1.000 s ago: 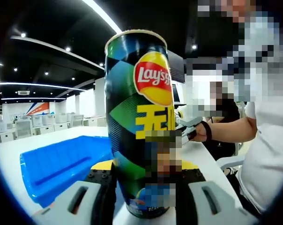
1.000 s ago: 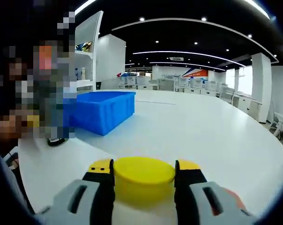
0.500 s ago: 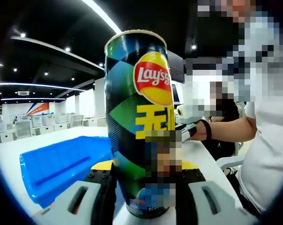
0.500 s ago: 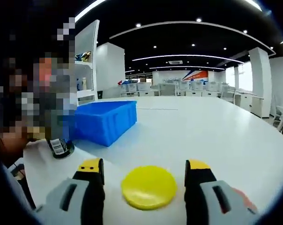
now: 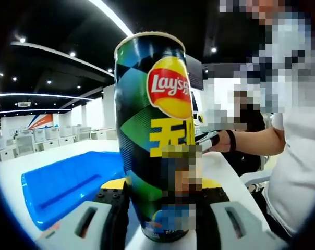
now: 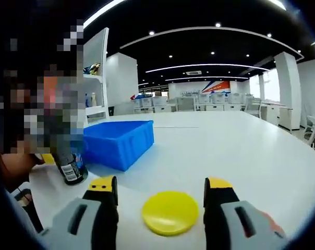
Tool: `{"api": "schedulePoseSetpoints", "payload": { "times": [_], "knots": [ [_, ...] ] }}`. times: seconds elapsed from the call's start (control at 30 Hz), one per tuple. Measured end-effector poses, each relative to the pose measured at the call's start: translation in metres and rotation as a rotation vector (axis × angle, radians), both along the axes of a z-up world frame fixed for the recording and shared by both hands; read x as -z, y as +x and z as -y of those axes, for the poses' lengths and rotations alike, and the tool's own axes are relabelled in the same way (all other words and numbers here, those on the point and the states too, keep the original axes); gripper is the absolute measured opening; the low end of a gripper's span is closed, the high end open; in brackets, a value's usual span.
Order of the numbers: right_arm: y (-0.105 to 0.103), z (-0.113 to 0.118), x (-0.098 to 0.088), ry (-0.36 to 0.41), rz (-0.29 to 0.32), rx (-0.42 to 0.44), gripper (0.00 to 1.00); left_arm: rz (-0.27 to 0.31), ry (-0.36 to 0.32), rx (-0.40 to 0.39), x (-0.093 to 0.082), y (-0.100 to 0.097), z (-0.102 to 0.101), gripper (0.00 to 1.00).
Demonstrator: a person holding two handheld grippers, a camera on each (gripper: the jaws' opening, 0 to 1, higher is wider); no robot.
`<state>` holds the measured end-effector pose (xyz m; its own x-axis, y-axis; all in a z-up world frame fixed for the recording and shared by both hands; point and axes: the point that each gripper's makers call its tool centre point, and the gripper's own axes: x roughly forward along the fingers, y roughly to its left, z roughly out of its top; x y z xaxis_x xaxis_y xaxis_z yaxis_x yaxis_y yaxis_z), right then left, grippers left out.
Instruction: Open the lid of the chip container on the table, take out the chips, place them into the box in front of the container, and close the lid
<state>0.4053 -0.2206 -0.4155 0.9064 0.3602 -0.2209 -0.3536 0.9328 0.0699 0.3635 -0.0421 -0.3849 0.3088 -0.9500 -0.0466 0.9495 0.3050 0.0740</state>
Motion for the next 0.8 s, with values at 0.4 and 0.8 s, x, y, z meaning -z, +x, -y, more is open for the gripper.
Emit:
{"api": "schedulePoseSetpoints", "payload": {
  "times": [0.4,0.8],
  "knots": [
    [-0.003,-0.002,-0.009,0.006,0.03,-0.008,0.62,0.034,0.009,-0.046,-0.003,0.001,0.001,0.47],
    [-0.006,-0.001,-0.01,0.004,0.03,-0.011,0.59,0.092,0.064,-0.114,-0.007,0.008,-0.001,0.45]
  ]
}}
